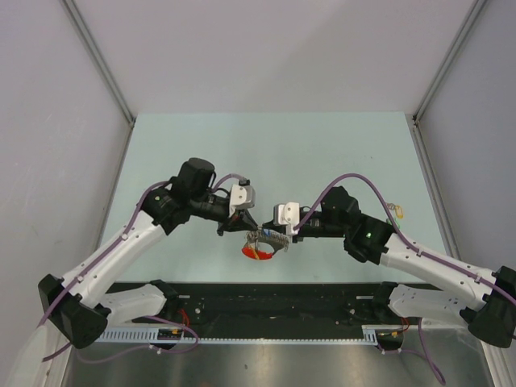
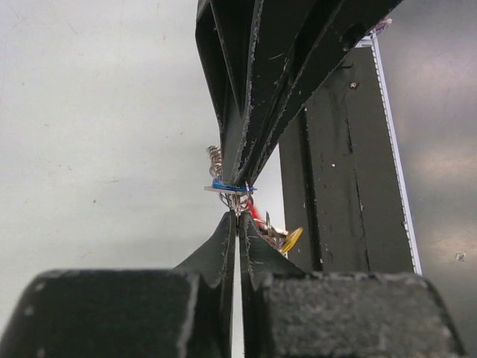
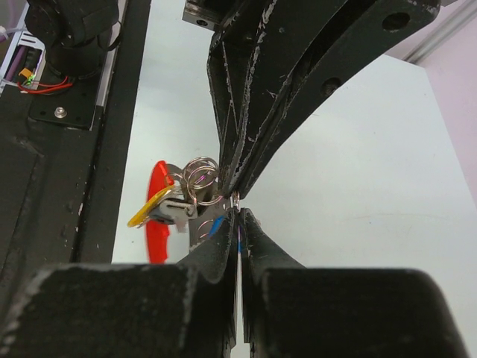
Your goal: Put the keys on the keyring
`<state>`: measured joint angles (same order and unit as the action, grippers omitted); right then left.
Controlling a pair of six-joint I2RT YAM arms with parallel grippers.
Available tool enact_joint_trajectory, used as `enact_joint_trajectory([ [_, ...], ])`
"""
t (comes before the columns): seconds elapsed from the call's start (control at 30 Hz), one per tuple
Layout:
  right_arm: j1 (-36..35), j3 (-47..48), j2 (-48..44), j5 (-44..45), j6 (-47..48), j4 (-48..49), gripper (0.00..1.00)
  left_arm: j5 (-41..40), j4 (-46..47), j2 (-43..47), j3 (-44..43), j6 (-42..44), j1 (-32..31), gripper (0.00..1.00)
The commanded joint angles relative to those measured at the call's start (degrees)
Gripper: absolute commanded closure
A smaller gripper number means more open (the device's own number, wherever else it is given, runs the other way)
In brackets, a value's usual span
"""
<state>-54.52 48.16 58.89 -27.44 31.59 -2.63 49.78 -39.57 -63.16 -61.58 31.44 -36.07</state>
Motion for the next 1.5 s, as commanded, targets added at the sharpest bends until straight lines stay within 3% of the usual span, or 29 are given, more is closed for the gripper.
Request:
enact_joint_trajectory([
  [0.0, 0.03, 2.11, -1.06, 0.28, 0.31, 3.34, 1.0, 4.63, -1.47, -0.13, -0.73, 0.2, 0.13, 1.0],
  [0.13, 0.12, 2.11, -1.76, 1.07, 0.4, 2.9, 1.0, 2.34, 0.28, 1.01, 0.14, -2.16, 0.39, 1.0],
  [0.3, 0.38, 2.02, -2.38, 1.6, 0.66, 2.81, 1.0, 0.93, 10.29, 6.45, 4.09, -9.45, 5.13, 1.0],
  [0.5, 0.29, 2.11, -1.33, 1.25, 0.75, 2.81, 1.0, -1.52, 25.41, 13.05, 11.21, -22.99, 8.04, 1.0],
  [0.8, -0.84, 2.11, 0.61, 0.9, 0.4, 3.77, 1.0, -2.14, 44.39, 14.55, 19.38, -42.84, 7.78, 1.0],
  [1.3, -1.64, -2.37, 0.26, 3.1, -3.55, 13.96, 1.0, -20.5, 66.53, 20.52, 31.43, -55.16, 0.4, 1.0],
  [1.47, -1.55, -2.72, -0.44, 4.23, -3.47, 13.8, 1.0, -22.53, 68.84, 20.97, 33.54, -55.7, -0.75, 0.99],
])
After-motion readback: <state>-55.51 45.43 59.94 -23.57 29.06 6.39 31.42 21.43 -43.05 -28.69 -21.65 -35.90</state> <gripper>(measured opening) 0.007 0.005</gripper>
